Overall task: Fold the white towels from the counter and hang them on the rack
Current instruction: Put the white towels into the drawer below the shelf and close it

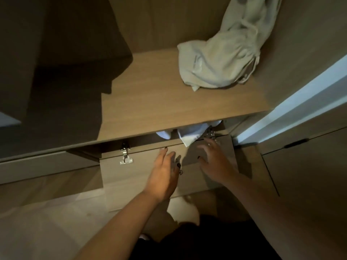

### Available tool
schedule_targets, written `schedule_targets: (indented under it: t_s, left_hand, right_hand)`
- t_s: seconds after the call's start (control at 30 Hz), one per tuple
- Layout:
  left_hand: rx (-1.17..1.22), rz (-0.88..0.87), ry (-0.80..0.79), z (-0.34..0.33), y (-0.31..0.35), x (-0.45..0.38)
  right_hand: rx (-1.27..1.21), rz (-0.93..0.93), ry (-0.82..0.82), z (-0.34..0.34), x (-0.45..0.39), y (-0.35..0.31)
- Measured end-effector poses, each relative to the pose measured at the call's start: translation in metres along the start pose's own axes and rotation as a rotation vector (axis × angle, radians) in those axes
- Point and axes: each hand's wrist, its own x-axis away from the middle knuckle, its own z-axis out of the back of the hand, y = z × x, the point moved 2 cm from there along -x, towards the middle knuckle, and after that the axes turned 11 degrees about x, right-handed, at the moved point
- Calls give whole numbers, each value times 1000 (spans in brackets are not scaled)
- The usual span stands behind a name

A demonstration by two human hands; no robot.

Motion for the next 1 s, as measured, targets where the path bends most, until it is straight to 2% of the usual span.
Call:
schedule_targets:
  t_s: [0.13, 0.27, 0.33, 0.47, 0.6, 0.73, 0.83, 1.0]
  left_hand:
    - [-170, -57, -24, -37, -62, -54]
    - [-311, -18, 76, -58, -104, -107]
    - [-248, 88, 152, -60, -119, -131]
    - [-144, 315, 270, -52, -145, -184]
    - [-8, 356, 299, -57, -153, -213]
    - [133, 240, 425, -52, -175, -207]
    - [110, 32, 551, -45, -186, -189]
    - [146, -329, 492, -52, -191, -138]
  right_hand:
    - [78, 29, 1, -58, -49, 33]
    - [214, 35, -27, -96, -86, 61]
    - [294, 46, -14, -102, -106, 70]
    - [341, 34, 123, -101, -144, 74]
    - [566, 155, 115, -109, -163, 71]
    - [616, 154, 91, -118, -175, 75]
    - [583, 159, 108, -129, -181, 80]
    - [402, 240, 222, -155, -166, 81]
